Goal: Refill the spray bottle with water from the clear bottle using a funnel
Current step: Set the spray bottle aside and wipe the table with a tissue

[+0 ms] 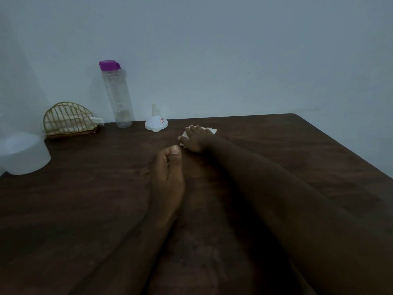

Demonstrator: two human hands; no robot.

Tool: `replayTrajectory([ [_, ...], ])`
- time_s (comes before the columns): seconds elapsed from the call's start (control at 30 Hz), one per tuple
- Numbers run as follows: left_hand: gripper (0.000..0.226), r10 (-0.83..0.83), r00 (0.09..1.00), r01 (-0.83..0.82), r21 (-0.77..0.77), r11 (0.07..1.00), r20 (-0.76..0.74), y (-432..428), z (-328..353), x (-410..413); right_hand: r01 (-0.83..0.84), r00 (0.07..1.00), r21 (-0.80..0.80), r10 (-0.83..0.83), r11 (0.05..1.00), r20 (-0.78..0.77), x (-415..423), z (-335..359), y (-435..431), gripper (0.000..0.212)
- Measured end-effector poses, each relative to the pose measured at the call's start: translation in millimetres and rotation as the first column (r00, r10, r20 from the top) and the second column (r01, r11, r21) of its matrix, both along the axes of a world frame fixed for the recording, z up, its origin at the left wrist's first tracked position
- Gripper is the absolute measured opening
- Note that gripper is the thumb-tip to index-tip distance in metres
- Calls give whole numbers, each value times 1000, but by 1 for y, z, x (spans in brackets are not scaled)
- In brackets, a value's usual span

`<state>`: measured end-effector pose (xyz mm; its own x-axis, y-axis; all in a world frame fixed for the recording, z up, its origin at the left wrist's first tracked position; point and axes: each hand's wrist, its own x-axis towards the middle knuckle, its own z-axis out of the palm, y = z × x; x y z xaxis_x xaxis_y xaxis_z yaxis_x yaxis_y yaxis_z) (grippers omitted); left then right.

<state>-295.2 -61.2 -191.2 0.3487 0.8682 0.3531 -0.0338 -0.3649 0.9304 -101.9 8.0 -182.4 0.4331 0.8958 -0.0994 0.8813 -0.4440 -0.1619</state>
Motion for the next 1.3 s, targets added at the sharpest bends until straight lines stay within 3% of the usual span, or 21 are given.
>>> replayTrajectory([
  [0.23, 57, -54, 997, 53, -11, 999, -47, -1, -2, 1, 329, 943, -27, -327, 944, 67, 108, -9, -92, 73],
  [0.37, 37, -65, 996, 64, -22, 998, -56, -3, -2, 4, 450, 892, -26, -448, 892, 64, 109, -16, -149, 72],
  [0.5, 38, -60, 997, 60, -2, 998, -49, -4, 1, 5, 480, 876, -48, -476, 876, 74, 72, -17, -167, 76],
  [0.6, 43, -58, 994, 62, 39, 997, -92, -7, 4, 3, 360, 931, -103, -350, 927, 105, 25, -20, -161, 80],
  [0.7, 41, -28, 992, 44, 123, 991, -123, -14, 6, -2, 81, 993, -67, -75, 994, 96, -49, -26, -149, 76],
  [0.8, 42, -27, 993, 46, 161, 986, -119, -22, 4, -12, -176, 979, -25, 177, 984, 105, -116, -23, -152, 64],
  [0.9, 46, -66, 992, 85, 186, 979, -108, -31, -1, -22, -216, 969, -35, 219, 976, 114, -119, -22, -157, 64],
  [1.0, 36, -74, 986, 106, 219, 970, -149, -39, 0, -28, -96, 993, -51, 99, 994, 65, -88, -12, -169, 60],
  [1.1, 40, -95, 972, 145, 229, 963, -216, -41, 2, -30, 66, 989, -92, -53, 994, 138, -31, -7, -206, 58],
  [1.2, 49, -140, 967, 181, 185, 966, -214, -39, 3, -29, 330, 939, -137, -310, 934, 149, 29, -11, -263, 85],
  [1.3, 50, -165, 971, 184, 103, 977, -173, -37, 3, -26, 513, 858, -140, -503, 847, 103, 45, -16, -311, 76],
])
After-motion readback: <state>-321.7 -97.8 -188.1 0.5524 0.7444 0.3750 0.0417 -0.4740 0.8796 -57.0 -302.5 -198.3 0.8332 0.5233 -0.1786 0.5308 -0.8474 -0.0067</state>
